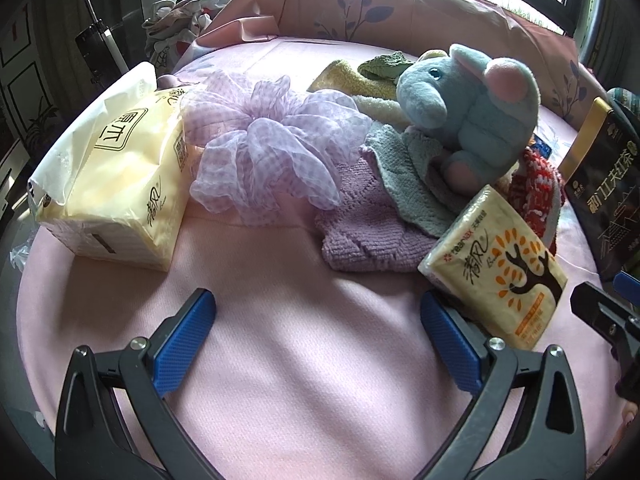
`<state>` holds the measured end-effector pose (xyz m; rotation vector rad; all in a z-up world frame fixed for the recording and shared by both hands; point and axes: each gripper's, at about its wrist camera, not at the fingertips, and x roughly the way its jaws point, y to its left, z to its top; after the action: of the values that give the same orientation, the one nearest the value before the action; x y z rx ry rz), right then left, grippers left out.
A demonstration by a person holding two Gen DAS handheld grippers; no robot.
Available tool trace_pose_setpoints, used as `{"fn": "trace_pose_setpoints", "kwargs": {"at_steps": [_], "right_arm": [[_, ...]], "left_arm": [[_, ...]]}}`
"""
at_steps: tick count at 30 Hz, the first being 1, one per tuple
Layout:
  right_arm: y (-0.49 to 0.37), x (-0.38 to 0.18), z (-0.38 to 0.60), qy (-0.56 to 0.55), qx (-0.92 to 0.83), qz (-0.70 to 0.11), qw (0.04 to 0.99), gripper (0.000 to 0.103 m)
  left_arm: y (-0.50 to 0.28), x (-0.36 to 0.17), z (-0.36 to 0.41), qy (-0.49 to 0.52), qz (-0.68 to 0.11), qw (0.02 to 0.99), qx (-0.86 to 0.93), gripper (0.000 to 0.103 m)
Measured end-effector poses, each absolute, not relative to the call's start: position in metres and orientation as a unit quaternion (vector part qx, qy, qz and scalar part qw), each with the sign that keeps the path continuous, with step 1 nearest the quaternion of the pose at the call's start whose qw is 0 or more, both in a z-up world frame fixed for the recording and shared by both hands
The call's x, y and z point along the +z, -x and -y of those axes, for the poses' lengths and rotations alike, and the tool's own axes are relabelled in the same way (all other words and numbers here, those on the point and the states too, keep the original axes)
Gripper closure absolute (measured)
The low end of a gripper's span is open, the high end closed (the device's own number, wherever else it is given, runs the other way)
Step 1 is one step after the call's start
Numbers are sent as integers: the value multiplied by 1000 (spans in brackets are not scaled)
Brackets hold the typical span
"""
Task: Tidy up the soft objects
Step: 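Reach the right gripper to the yellow tree-print tissue pack and grasp it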
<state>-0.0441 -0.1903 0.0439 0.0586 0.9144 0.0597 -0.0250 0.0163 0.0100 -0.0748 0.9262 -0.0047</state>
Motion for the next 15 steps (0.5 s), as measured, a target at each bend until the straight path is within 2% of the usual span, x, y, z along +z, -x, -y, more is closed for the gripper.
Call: {"fn": "trace_pose_setpoints", "kwargs": {"at_steps": [6, 12, 15], "right_arm": [[61, 69, 196, -28, 27, -399, 916, 0], [65, 81, 199, -33, 36, -373, 927, 0], [68, 85, 198, -34, 40, -357, 933, 3]], "left_arm": [[42, 29, -29, 96, -397, 912, -31, 2], [60, 56, -13, 49, -305, 950, -34, 2], [66, 60, -12, 54, -288, 955, -48, 2]]}}
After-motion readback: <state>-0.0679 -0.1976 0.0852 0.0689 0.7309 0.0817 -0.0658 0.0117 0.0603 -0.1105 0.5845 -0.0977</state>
